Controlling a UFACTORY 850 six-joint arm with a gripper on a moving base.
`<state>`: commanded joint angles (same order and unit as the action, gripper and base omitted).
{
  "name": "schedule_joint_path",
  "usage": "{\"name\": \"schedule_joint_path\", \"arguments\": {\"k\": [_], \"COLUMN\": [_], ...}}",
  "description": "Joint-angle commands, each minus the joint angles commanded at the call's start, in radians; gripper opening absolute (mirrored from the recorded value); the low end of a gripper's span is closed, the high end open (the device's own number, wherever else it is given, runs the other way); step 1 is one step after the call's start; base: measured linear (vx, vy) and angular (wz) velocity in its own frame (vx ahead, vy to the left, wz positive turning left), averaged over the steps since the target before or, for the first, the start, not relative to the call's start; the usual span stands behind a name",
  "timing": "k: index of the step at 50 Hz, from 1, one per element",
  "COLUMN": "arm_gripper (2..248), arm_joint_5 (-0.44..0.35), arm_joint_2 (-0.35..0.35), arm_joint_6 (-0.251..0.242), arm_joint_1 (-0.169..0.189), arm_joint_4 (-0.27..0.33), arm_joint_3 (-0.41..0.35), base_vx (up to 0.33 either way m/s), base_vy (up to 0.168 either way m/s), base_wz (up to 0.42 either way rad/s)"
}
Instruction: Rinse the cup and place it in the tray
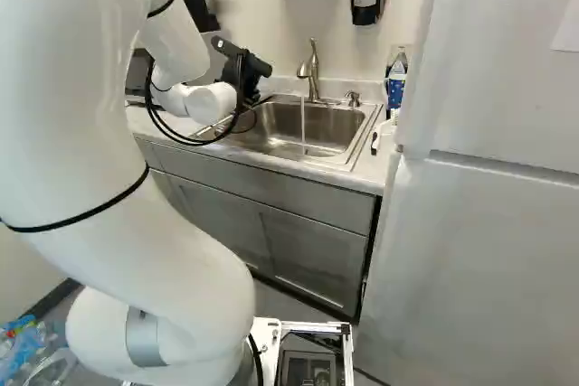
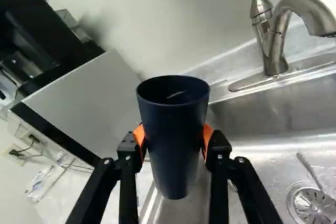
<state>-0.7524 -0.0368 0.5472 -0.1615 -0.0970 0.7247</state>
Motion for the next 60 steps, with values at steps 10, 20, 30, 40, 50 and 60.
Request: {"name": "schedule_joint_path", "arguments": {"k": [10,20,30,40,50,60], "arm_gripper": [123,123,123,123,123,123], "arm_joint_5": [0.0,0.0,0.0,0.0,0.0,0.0], "arm_joint_2": [0.0,0.0,0.0,0.0,0.0,0.0], "arm_joint_6": [0.105,0.21,0.316,0.421,0.526,0.631], "arm_joint_1": [0.0,0.0,0.0,0.0,0.0,0.0], "arm_joint_4": [0.0,0.0,0.0,0.0,0.0,0.0], "arm_joint_3": [0.0,0.0,0.0,0.0,0.0,0.0], "base_vx": [0.0,0.0,0.0,0.0,0.0,0.0], "base_vy": [0.0,0.0,0.0,0.0,0.0,0.0], "base_wz": [0.0,0.0,0.0,0.0,0.0,0.0]}}
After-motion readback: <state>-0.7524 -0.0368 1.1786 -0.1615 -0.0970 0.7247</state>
